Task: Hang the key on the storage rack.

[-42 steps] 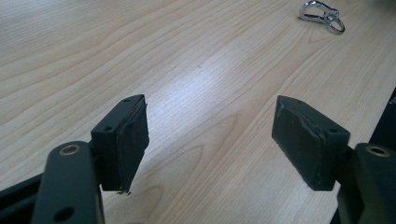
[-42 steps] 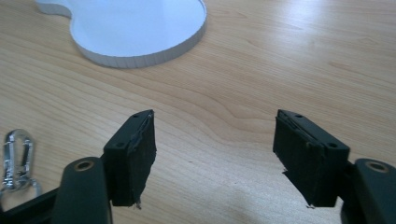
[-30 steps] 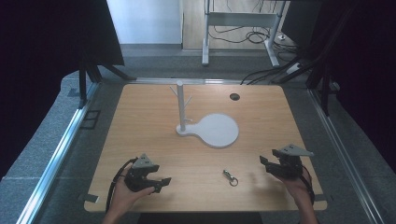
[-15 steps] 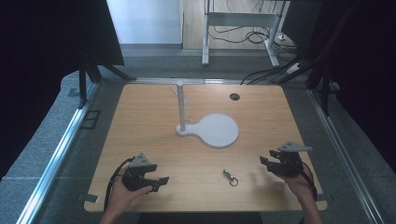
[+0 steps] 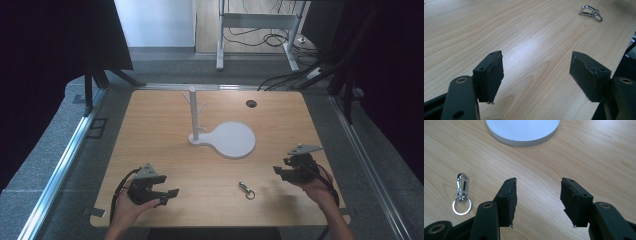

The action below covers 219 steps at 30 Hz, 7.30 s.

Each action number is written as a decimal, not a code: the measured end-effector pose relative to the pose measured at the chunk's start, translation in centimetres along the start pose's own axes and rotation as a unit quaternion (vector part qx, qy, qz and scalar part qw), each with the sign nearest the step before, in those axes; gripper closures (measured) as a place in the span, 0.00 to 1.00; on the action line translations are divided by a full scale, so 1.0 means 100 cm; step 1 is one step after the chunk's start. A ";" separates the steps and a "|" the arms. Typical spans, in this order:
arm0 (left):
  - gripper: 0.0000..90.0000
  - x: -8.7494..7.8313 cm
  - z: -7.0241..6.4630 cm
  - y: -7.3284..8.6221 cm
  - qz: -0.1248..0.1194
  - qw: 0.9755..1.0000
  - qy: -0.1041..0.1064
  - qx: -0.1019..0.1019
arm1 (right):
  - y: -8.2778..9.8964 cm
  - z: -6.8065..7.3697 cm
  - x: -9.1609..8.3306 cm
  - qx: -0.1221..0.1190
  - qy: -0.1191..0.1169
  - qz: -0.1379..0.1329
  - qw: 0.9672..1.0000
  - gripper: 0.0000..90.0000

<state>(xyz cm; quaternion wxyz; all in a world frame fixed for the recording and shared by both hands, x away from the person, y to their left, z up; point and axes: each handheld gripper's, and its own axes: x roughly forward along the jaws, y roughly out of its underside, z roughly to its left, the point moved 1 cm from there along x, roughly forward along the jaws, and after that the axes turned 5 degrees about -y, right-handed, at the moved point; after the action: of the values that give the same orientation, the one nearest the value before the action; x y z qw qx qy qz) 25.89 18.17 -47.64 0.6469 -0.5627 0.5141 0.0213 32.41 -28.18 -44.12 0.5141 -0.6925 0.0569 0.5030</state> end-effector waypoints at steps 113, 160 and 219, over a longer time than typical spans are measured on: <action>0.31 0.003 -0.008 -0.001 0.011 1.000 0.015 0.007 | -0.030 0.086 0.088 -0.085 -0.118 0.240 0.960 0.81; 0.31 0.006 -0.008 -0.001 0.017 1.000 0.015 0.008 | -0.094 0.071 0.050 -0.091 -0.100 0.166 0.977 0.94; 0.31 0.005 -0.010 -0.001 0.017 0.999 0.025 0.013 | -0.196 0.053 0.083 -0.063 -0.079 0.128 0.987 0.94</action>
<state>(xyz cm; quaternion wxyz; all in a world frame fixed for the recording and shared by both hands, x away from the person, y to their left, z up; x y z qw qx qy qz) 25.53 17.09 -47.69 0.6405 -0.5457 0.5402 0.0117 44.74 -11.35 -37.37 0.4040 -0.6685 0.0727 0.6202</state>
